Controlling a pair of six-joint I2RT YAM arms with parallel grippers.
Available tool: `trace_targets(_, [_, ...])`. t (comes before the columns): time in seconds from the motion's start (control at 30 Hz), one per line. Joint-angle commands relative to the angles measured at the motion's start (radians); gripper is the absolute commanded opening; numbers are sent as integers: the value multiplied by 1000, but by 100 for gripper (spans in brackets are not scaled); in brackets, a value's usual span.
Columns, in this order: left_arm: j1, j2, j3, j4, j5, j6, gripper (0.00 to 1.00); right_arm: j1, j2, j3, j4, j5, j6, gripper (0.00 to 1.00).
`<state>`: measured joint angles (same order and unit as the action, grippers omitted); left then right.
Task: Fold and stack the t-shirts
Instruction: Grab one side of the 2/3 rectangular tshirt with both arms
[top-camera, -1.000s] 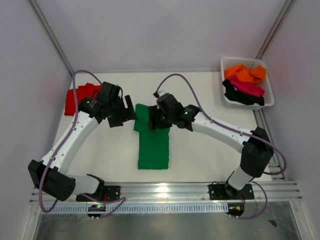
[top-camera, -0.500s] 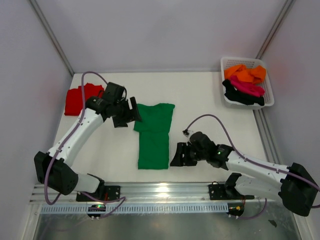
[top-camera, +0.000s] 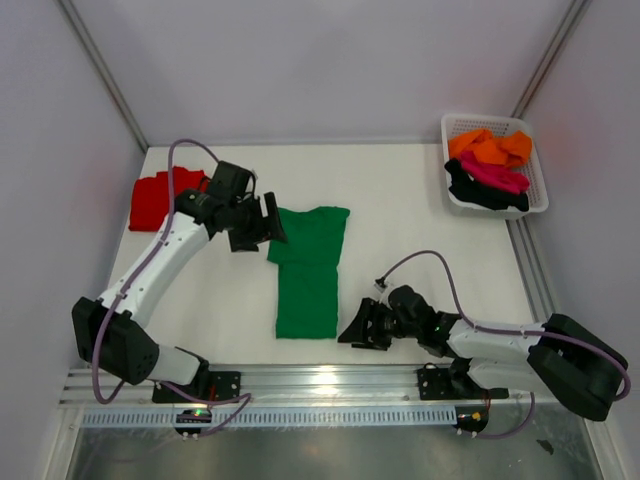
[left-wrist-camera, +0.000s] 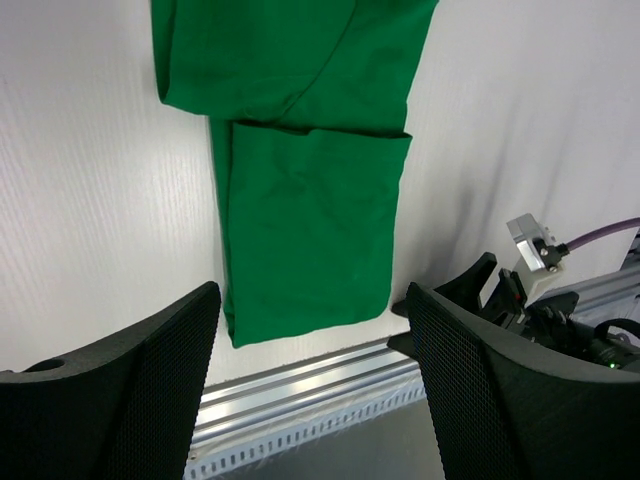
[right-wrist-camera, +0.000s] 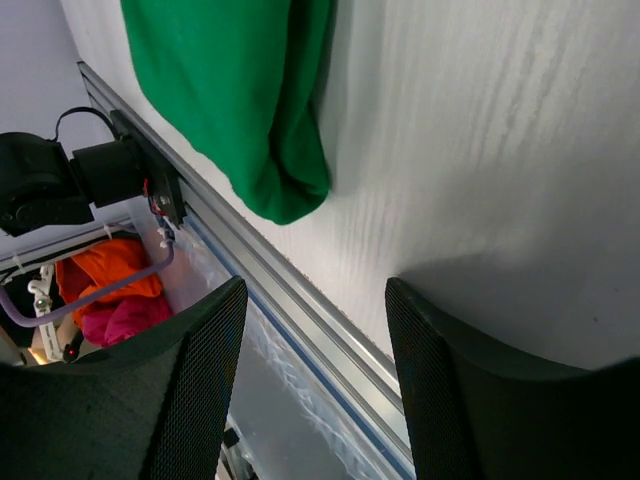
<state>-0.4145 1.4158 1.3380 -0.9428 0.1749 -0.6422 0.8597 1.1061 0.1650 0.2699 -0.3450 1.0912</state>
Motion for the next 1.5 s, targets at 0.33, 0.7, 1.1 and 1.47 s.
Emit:
trace_targets(0.33, [0, 31, 147, -51, -8, 67, 78, 2, 247, 28, 348, 41, 62, 62])
trace_targets(0.7, [0, 23, 159, -68, -61, 70, 78, 1, 345, 96, 351, 6, 42, 62])
trace_targets(1.1, [0, 3, 116, -63, -101, 32, 77, 1, 359, 163, 216, -18, -31, 22])
trace_targets(1.47, [0, -126, -227, 53, 30, -95, 76, 2, 357, 189, 132, -42, -89, 8])
